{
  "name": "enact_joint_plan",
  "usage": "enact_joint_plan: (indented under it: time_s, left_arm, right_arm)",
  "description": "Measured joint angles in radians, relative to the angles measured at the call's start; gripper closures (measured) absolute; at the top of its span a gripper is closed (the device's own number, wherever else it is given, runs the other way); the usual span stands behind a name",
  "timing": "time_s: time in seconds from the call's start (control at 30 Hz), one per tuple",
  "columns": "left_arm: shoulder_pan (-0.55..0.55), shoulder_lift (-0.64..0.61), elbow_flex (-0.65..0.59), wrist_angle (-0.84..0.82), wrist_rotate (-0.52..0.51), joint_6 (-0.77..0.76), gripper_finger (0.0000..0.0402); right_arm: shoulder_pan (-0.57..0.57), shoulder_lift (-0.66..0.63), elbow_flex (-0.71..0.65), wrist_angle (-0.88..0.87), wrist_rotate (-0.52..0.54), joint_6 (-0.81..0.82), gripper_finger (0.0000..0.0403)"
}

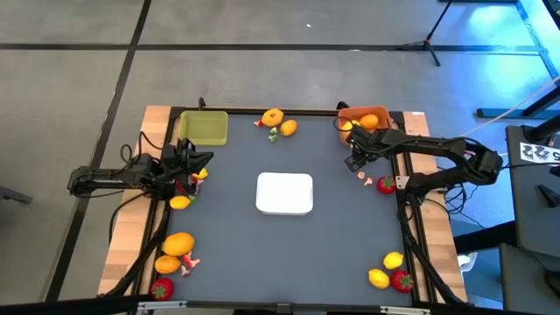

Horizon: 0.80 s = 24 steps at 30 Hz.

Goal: Sort produce into baskets
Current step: Put the brown mushroom into the white bin

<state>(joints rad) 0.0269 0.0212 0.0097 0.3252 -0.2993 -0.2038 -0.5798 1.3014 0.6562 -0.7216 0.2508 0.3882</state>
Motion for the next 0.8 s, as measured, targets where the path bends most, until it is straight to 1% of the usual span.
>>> enact_joint_plan:
  time_s: [0.23,0.33,0.4,0.8]
  left_arm:
    - [0.0,0.0,0.0,0.0,0.0,0.0,0.0389]
    - [0.0,0.0,0.0,0.0,0.0,0.001,0.0389]
    - [0.0,0.0,0.0,0.0,0.0,0.001,0.0389]
    - [0.0,0.0,0.0,0.0,0.0,0.001,0.0389]
  right_arm:
    - [-0.019,0.0,-0.055,0.076,-0.003,-0.027,0.0228]
    - [-0.018,0.0,-0.066,0.097,-0.034,-0.034,0.0238]
    - [-0.018,0.0,-0.067,0.097,-0.035,-0.038,0.0248]
    - [-0.018,0.0,-0.067,0.102,-0.035,-0.087,0.034]
